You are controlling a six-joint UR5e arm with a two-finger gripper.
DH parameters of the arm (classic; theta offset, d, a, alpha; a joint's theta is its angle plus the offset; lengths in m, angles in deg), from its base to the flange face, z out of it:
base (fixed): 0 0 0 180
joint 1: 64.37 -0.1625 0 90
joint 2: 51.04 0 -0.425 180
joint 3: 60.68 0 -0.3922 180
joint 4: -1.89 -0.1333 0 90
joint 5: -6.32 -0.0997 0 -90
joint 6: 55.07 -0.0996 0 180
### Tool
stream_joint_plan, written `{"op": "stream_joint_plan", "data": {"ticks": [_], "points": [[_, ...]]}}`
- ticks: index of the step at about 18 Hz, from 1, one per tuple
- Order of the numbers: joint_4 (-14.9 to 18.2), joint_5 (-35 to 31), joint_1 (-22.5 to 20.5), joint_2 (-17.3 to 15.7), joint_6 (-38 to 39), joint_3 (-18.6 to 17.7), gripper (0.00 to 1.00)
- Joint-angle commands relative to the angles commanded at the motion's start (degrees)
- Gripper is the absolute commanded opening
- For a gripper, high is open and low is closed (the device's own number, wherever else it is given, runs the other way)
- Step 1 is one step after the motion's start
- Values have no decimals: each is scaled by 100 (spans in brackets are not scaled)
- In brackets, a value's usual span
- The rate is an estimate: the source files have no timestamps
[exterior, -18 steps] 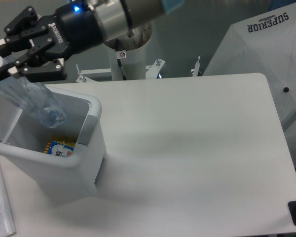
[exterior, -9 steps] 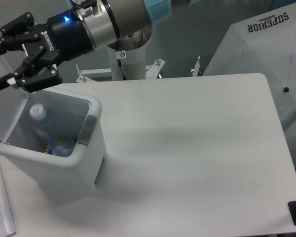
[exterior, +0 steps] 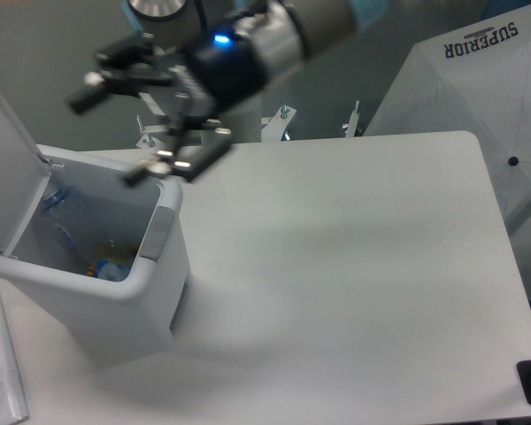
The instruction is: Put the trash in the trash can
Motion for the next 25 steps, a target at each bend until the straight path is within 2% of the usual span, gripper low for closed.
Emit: {"op": "stream_joint_plan", "data": {"ticks": [4,8,13,15,17,22,25], "points": [[-9,-105,-572,343,-18,-26,100],[-18,-578,-810,633,-44,9,100],[-35,-1211,-881,1011,-132,263,100],[-26,-1720,-872,1117,-132,413,100],[-35,-2239,-872,1178,-150,448,100],[-26,-2750,-863,1310,-474,483,100],[0,-3276,-863,1337,-484,632,100]]}}
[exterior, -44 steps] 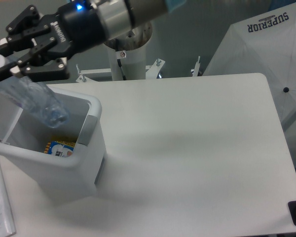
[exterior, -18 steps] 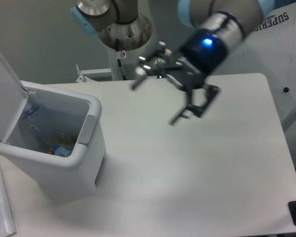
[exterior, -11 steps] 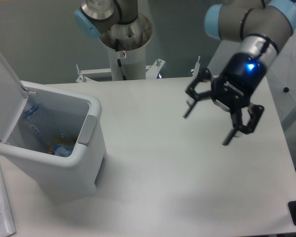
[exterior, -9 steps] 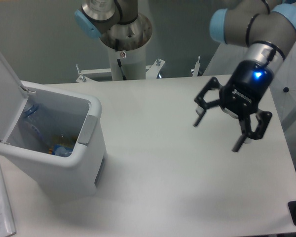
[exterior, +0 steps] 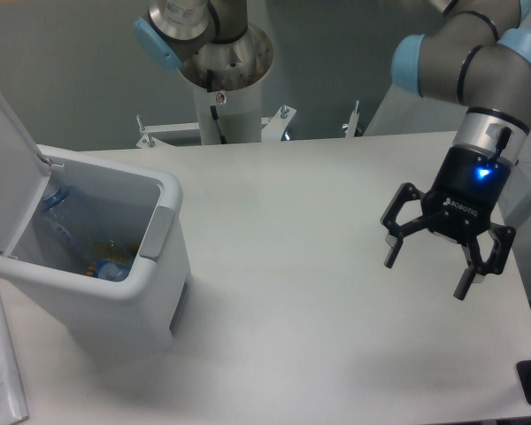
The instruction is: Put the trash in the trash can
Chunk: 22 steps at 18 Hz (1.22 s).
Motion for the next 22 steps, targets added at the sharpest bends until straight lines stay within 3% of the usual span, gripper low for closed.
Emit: {"op": "stream_joint_plan", "data": {"ticks": [5,12,17,22], "points": [[53,-1317,70,44,0,176,100],[571,-2769,299,53,-553,229,100],[1036,-3876,553,27,-1353,229,100],[1414,-4247,589,27,-1494,229,100]]}}
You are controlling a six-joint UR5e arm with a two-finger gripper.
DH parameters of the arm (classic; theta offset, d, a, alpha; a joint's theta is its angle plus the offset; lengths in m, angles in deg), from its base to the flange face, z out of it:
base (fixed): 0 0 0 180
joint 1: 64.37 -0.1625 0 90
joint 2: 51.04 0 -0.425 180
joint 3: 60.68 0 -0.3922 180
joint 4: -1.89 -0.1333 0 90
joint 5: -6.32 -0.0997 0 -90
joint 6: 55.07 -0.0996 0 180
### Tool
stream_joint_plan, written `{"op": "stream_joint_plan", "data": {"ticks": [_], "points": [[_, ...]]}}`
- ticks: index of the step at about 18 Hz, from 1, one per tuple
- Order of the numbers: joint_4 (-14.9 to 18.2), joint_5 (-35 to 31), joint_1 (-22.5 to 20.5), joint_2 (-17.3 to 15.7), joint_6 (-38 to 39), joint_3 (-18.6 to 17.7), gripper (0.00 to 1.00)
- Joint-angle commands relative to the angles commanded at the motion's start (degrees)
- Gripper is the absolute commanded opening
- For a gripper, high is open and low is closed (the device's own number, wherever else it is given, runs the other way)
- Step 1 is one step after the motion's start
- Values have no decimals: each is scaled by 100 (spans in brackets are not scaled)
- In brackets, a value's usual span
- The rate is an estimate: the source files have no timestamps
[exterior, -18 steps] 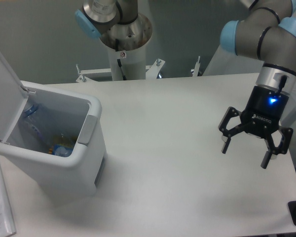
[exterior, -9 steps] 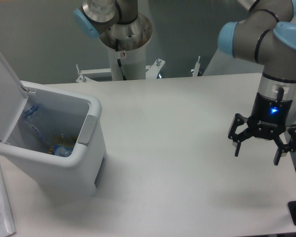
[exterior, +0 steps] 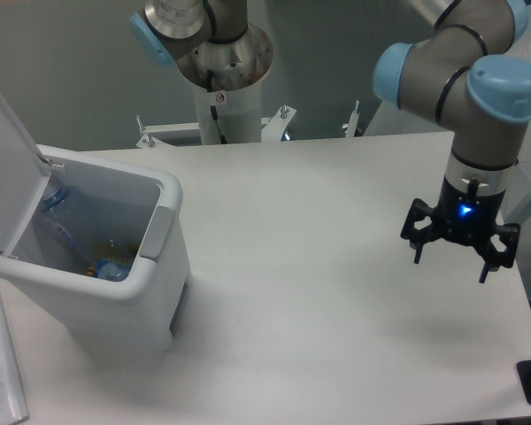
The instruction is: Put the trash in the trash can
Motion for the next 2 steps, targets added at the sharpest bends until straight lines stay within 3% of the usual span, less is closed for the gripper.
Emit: {"op": "stream_joint_plan", "data": {"ticks": [2], "points": [[115,-167,9,-9,-132,-9,100]]}}
